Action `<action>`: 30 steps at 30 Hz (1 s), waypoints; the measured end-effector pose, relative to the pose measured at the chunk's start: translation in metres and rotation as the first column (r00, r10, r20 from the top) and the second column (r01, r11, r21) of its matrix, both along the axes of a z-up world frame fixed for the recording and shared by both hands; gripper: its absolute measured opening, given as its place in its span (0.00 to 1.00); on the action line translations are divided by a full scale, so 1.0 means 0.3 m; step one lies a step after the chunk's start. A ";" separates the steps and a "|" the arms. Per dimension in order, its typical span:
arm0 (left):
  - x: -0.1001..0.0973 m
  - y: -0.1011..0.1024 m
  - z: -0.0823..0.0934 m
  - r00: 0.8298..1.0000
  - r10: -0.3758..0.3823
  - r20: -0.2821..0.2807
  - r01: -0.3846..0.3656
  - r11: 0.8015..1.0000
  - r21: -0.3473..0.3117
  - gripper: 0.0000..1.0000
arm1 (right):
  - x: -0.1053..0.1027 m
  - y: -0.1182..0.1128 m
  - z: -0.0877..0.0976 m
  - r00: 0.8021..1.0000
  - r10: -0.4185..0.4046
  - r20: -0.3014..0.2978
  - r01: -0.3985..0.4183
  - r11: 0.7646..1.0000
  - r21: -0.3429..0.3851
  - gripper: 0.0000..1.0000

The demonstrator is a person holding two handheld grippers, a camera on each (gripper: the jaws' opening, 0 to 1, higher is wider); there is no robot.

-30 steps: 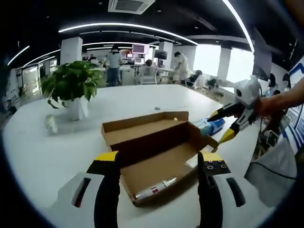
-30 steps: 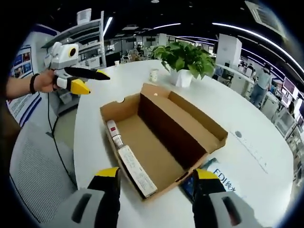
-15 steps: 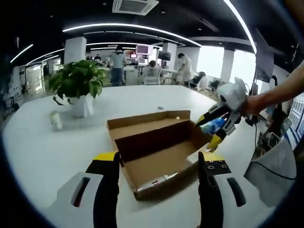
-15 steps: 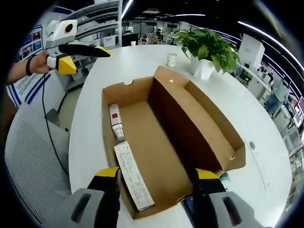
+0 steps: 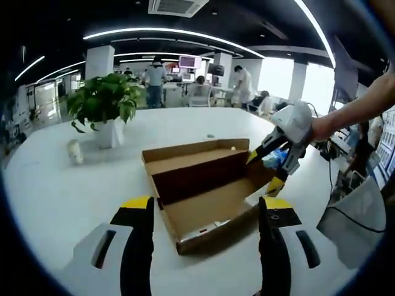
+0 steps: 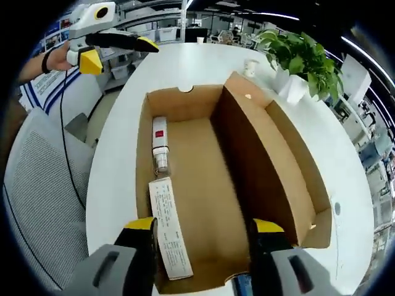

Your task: Operate the shoe box by opening the lid, removing the specified soft item, and placing it in the target area until the item is outside and the box remains undamaged.

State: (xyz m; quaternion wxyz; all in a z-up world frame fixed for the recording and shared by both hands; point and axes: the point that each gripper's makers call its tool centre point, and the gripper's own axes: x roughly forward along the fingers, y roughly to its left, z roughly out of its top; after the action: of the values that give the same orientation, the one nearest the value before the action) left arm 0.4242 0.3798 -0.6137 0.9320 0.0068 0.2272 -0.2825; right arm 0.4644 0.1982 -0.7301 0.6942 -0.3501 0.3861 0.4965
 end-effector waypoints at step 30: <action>-0.009 0.029 -0.016 1.000 0.014 -0.012 -0.014 1.000 -0.009 0.68 | -0.001 0.050 -0.004 0.992 0.115 -0.045 -0.114 0.993 0.016 0.57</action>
State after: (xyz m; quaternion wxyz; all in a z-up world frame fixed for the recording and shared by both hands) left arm 0.4215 0.3885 -0.6185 0.9326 -0.0011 0.2316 -0.2769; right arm 0.4640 0.2131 -0.7313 0.6577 -0.3557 0.3779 0.5460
